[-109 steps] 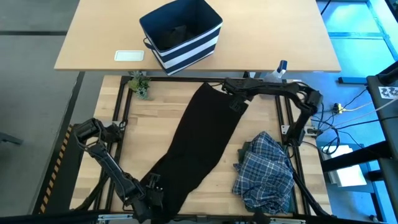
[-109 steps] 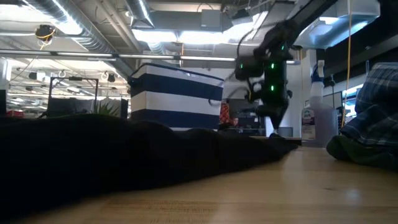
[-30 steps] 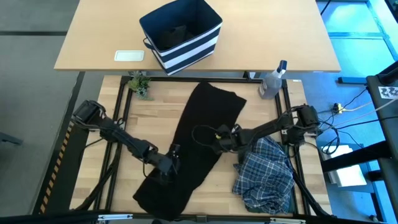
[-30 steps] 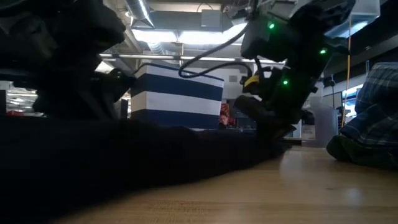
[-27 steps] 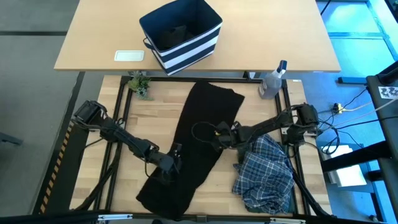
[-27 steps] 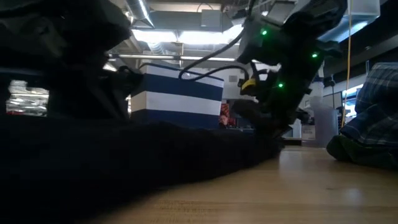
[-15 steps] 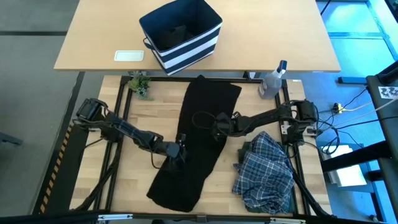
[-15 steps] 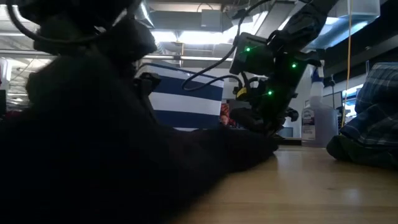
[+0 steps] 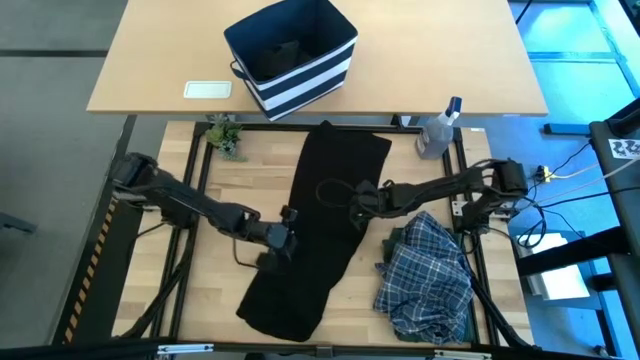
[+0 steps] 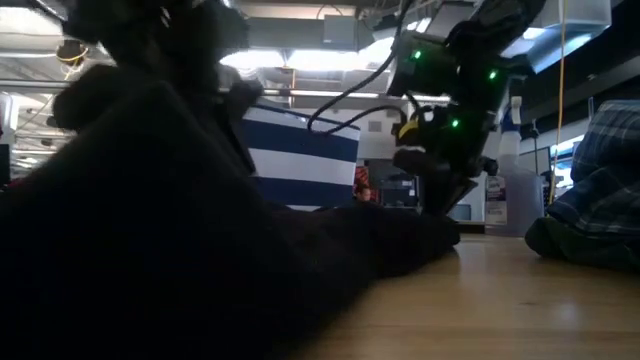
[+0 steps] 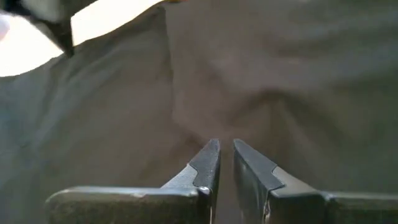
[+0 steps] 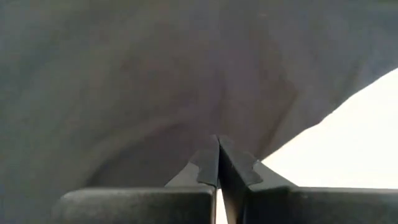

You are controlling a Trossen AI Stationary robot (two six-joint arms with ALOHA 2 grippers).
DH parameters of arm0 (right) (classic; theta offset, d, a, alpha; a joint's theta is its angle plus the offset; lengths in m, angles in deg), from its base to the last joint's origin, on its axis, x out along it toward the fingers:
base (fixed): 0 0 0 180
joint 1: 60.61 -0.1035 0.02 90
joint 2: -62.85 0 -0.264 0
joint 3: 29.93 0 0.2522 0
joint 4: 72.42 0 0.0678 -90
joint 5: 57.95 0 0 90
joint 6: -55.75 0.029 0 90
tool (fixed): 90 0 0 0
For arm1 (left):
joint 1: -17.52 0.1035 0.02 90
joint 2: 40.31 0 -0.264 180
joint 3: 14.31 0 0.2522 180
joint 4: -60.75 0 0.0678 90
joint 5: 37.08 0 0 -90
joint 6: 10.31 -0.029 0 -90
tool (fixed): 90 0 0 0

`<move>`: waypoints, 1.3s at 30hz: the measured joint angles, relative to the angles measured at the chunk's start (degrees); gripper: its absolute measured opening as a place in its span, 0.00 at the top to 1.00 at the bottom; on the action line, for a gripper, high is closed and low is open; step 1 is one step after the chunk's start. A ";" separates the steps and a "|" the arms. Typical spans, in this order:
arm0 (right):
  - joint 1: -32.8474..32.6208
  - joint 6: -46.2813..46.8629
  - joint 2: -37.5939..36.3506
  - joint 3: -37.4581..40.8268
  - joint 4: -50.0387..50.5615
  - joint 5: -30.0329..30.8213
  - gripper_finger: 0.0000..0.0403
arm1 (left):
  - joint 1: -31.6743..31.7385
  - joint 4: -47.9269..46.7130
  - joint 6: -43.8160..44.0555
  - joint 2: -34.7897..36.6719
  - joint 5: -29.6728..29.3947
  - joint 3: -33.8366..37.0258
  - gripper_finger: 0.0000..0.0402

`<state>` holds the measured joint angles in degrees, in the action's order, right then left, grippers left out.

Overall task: Fold Laundry from Bin
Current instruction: Fold the black shirt

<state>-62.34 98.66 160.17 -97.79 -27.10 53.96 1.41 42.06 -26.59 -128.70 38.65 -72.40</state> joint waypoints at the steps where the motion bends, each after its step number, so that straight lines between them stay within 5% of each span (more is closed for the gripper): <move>1: -0.21 -0.48 -0.78 0.00 0.24 -0.14 0.99 | -0.42 -3.76 0.06 1.81 -1.01 -0.69 0.91; 6: -3.69 -4.43 -4.53 -0.09 -2.13 -0.90 0.99 | -4.81 -14.28 4.94 10.01 1.94 -2.35 0.91; 13: -14.25 -14.23 -6.33 -0.17 -16.47 1.75 0.99 | -20.82 -21.47 10.50 11.28 0.29 -2.38 0.91; 20: -25.68 -28.81 -2.51 -0.24 -40.51 1.78 0.99 | -33.34 -20.19 21.12 7.18 -2.74 -2.34 0.91; 26: -30.70 -34.92 3.75 -1.52 -51.65 -1.79 0.97 | -36.84 -12.45 26.98 3.81 0.96 -2.28 0.83; 30: -32.24 -36.32 8.94 -6.00 -51.57 -6.11 0.86 | -37.00 -8.92 27.93 0.68 2.08 -2.30 0.73; 39: -34.30 -46.57 19.12 -17.38 -42.93 -7.31 0.45 | -37.84 -6.62 20.76 -4.68 2.12 -2.35 0.60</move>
<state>-96.64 52.09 179.28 -115.18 -70.03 46.65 -36.43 35.44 -5.83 -133.38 40.77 -74.75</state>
